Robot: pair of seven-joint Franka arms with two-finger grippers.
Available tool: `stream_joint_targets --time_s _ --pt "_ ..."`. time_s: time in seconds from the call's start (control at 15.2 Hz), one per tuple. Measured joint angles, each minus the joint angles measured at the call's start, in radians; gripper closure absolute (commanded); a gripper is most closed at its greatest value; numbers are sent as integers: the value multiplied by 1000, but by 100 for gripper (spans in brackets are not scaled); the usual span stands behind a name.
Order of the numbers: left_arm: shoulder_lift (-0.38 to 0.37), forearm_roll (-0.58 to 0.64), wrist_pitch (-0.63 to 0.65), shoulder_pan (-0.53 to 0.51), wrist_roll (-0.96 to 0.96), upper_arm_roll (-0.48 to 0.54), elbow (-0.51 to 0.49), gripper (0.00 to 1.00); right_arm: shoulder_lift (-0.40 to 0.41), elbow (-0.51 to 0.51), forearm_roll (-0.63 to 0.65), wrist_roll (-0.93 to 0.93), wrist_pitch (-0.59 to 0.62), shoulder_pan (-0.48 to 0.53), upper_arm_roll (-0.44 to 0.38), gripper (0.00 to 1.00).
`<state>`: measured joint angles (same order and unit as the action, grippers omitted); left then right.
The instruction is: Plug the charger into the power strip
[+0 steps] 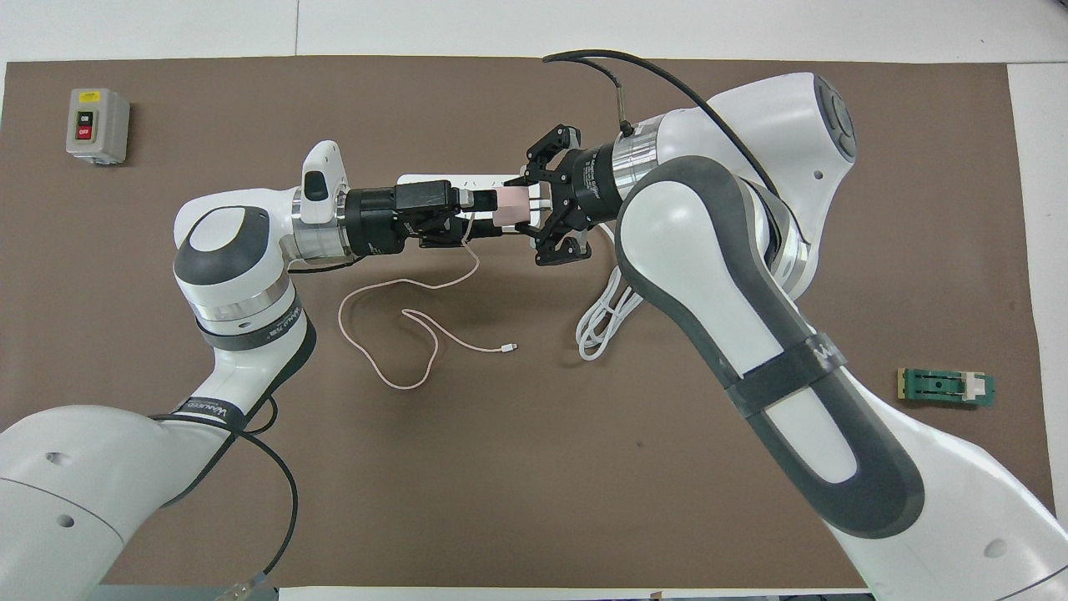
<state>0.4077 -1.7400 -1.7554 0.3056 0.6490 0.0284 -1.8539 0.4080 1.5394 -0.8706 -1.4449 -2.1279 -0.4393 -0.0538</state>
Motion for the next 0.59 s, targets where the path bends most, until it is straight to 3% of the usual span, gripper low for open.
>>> stream_joint_targets --time_s 0.59 --pt "0 5 7 0 0 2 0 0 0 0 0 0 -5 0 0 100"
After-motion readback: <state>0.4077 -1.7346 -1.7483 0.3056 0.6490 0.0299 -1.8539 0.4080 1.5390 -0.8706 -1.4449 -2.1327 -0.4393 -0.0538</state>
